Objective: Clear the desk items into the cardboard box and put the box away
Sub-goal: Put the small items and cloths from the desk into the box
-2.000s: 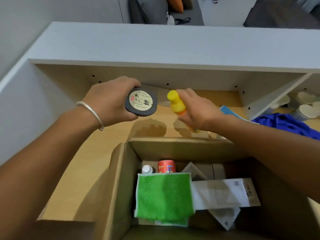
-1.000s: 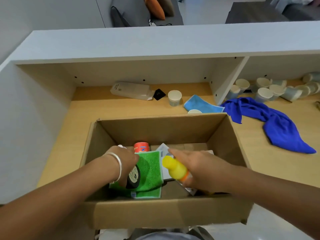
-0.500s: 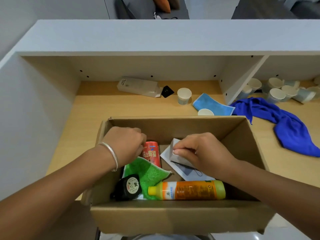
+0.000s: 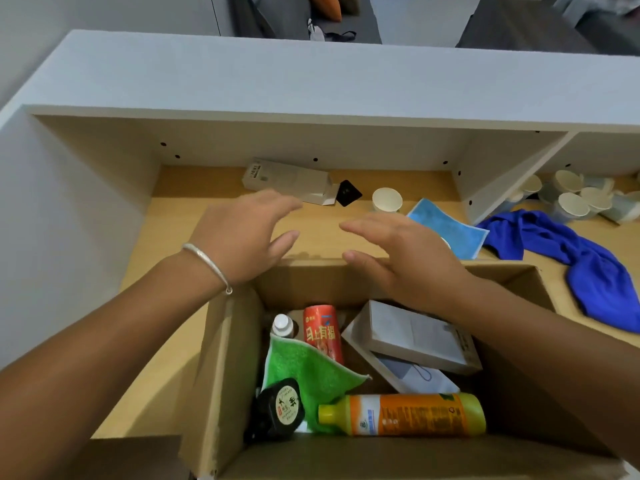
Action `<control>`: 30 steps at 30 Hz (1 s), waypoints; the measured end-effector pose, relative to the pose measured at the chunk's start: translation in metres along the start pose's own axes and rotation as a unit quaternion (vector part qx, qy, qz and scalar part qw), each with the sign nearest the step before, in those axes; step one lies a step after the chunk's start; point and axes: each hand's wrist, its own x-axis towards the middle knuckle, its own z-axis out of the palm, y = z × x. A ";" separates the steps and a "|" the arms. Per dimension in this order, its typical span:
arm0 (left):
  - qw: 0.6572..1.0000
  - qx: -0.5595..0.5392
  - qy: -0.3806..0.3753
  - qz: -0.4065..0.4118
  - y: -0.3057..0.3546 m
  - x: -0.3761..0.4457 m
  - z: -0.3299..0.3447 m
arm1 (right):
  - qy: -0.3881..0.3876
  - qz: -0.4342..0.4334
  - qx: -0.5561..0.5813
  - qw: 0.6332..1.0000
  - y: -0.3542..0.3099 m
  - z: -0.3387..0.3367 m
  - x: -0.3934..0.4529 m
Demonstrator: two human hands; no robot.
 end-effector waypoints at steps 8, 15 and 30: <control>0.991 0.022 -0.121 -0.045 -0.061 0.056 0.047 | -0.104 0.041 -0.061 0.992 0.026 0.026 0.064; 0.977 0.037 -0.203 -0.056 -0.103 0.120 0.114 | -0.190 0.127 -0.078 0.970 0.086 0.061 0.134; 0.971 0.062 -0.228 -0.024 -0.158 0.212 0.201 | -0.226 0.111 -0.265 0.931 0.196 0.139 0.213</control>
